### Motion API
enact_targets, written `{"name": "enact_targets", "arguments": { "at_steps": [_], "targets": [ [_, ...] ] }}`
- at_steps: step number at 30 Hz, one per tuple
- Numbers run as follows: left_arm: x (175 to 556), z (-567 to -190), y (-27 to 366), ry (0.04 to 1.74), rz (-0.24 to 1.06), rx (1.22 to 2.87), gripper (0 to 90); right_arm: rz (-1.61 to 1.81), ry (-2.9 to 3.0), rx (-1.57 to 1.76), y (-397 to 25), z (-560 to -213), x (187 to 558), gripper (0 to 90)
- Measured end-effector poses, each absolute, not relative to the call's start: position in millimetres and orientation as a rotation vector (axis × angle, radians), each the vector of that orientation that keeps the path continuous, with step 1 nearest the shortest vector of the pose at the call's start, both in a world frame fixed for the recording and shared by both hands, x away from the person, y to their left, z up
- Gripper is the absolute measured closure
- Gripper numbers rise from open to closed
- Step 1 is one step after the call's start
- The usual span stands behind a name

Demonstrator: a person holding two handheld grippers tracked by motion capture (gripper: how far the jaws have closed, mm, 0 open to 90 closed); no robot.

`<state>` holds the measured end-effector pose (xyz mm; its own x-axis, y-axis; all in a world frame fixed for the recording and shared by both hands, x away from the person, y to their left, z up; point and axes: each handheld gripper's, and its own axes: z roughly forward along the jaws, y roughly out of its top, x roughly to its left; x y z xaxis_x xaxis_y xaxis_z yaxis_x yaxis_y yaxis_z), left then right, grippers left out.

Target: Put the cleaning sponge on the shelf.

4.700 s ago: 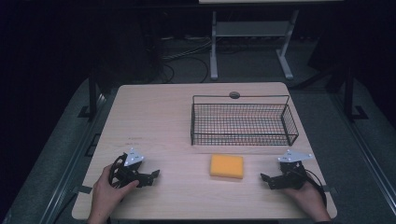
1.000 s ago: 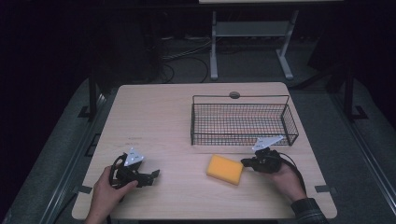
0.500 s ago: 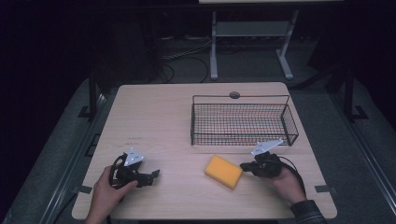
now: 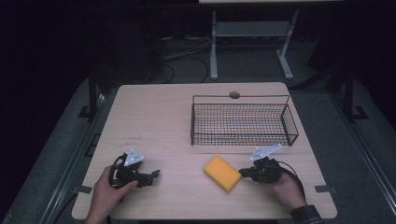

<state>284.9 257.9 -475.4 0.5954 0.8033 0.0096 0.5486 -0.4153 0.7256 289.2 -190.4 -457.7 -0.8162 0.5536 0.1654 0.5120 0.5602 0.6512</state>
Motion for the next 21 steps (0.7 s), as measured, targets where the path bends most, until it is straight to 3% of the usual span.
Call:
{"name": "enact_targets", "arguments": {
  "at_steps": [4, 7, 8, 11, 13, 21],
  "targets": [
    [285, -475, 258, 1.066, 0.470, 2.127, 12.9, 1.119, 2.712, 0.953, -193, -456, 288, 84.6],
    [285, -475, 258, 1.066, 0.470, 2.126, 12.9, 1.102, 2.700, 1.043, -196, -454, 288, 71.5],
    [285, -475, 258, 1.065, 0.470, 2.127, 12.9, 1.102, 2.700, 1.043, -196, -454, 288, 71.5],
    [285, -475, 258, 1.066, 0.470, 2.127, 12.9, 1.082, 2.675, 1.090, -200, -451, 288, 58.5],
    [285, -475, 258, 1.066, 0.470, 2.126, 12.9, 1.071, 2.674, 1.094, -201, -450, 288, 55.5],
    [285, -475, 258, 1.065, 0.470, 2.127, 13.0, 1.006, 2.677, 1.162, -202, -447, 287, 28.5]
  ]
}}
